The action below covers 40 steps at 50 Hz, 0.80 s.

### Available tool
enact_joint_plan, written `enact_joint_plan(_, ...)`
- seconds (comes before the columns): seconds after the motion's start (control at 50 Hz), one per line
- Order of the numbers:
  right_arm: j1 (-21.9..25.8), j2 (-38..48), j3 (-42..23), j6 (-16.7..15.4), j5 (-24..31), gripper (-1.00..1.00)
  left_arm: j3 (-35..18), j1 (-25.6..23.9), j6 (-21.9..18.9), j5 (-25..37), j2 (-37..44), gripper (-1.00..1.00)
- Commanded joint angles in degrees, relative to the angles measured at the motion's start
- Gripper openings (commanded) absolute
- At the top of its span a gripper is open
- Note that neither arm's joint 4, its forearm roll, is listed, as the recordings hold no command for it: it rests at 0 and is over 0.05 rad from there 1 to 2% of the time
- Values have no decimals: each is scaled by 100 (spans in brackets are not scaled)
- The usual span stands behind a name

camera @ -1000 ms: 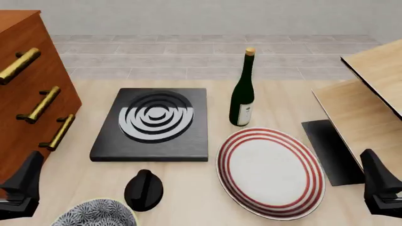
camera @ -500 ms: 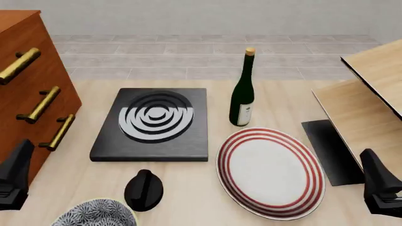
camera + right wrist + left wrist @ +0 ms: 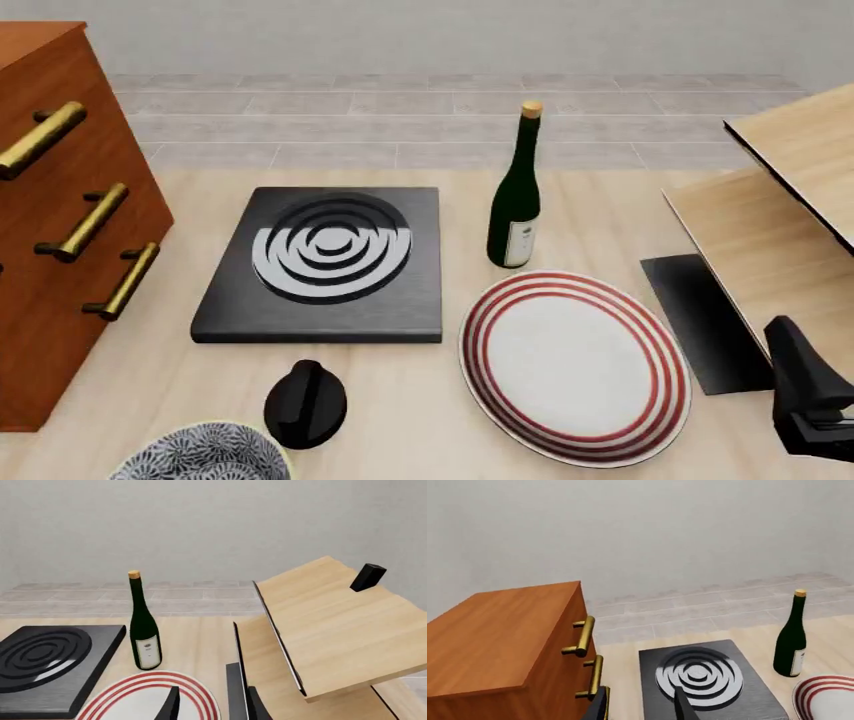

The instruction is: Put the bowl on the top of the cabinet.

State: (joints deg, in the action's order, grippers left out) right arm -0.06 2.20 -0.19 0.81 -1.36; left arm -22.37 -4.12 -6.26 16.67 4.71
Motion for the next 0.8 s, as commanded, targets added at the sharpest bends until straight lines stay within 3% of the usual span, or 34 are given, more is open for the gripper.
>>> enact_joint_plan(0.02, 1, 5, -2, 0, -3, 100, -629, -62, 54, 723, 251, 100)
enact_joint_plan(0.12, 1, 7, -3, 0, -5, 100, -794, -100, 295, 1084, 429, 100)
enact_joint_plan(0.16, 1, 25, 1, 0, -27, 100, -741, 86, 269, 1110, 517, 100)
enact_joint_plan(0.36, 2, 46, -1, 0, -46, 100, -637, 41, 335, 1426, 808, 100)
enact_joint_plan(0.56, 2, 53, 0, 0, -55, 100, -551, -189, 772, 1641, 1226, 100)
enact_joint_plan(0.8, 2, 53, 0, -1, -55, 100, -396, -341, 692, 2044, 1177, 100)
